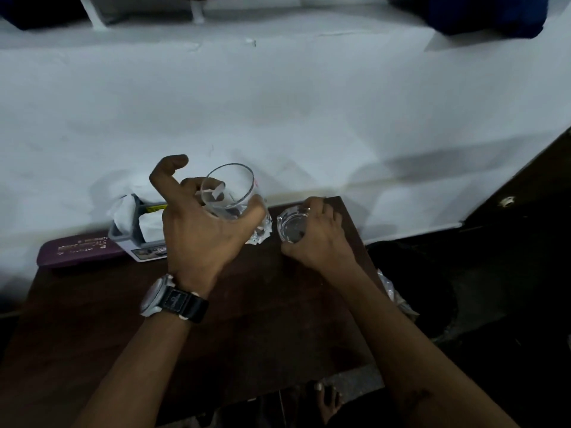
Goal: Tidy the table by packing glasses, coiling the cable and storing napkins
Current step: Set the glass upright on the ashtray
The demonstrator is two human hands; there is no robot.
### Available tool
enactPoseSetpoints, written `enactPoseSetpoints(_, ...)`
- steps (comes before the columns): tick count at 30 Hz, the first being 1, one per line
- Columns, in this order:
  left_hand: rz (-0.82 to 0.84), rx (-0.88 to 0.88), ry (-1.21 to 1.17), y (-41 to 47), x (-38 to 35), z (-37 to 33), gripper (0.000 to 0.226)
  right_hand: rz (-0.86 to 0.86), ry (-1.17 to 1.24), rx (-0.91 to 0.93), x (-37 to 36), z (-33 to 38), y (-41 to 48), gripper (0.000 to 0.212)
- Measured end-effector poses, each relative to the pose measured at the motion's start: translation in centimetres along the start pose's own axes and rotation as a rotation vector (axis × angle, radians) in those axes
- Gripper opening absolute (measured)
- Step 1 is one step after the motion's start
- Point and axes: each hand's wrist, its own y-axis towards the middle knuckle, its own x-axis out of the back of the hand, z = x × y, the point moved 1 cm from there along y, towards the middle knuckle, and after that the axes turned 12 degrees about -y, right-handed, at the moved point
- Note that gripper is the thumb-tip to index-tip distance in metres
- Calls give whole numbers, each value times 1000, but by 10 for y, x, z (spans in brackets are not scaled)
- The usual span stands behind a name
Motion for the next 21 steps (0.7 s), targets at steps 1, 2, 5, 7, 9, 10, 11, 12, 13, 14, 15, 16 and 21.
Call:
enactPoseSetpoints(1,15,4,-7,1,3,2,89,10,5,15,-1,2,2,89)
enactPoseSetpoints(2,43,9,-13,1,6,4,91,27,-1,32,-2,3,4,92)
enactPoseSetpoints(5,142,28,-1,0,8,8,95,140,-65,81,2,4,7,120)
enactPoseSetpoints(7,190,40,12,0,6,12,96,160,-58,177,10,4,4,135)
enactPoseSetpoints(9,234,51,8,0,4,15,98,116,117,297,19,9,-4,130)
enactPoseSetpoints(10,250,52,-6,-1,3,16,98,103,226,334,21,13,-8,124)
enactPoseSetpoints(11,262,47,-21,-2,2,17,99,93,308,366,22,17,-11,117)
enactPoseSetpoints(12,277,40,-33,-3,0,17,99,69,360,391,21,21,-13,109)
enactPoseSetpoints(13,294,33,-41,-4,-2,16,100,29,395,406,20,23,-14,101)
enactPoseSetpoints(14,312,35,-57,-5,-4,15,102,-15,419,410,20,23,-13,94)
enactPoseSetpoints(15,331,53,-91,-5,-6,14,105,-51,434,402,20,22,-12,89)
enactPoseSetpoints(16,352,88,-137,-5,-6,14,108,-74,447,385,21,18,-9,87)
enactPoseSetpoints(21,554,250,53,2,3,35,94,-214,457,193,28,0,5,87)
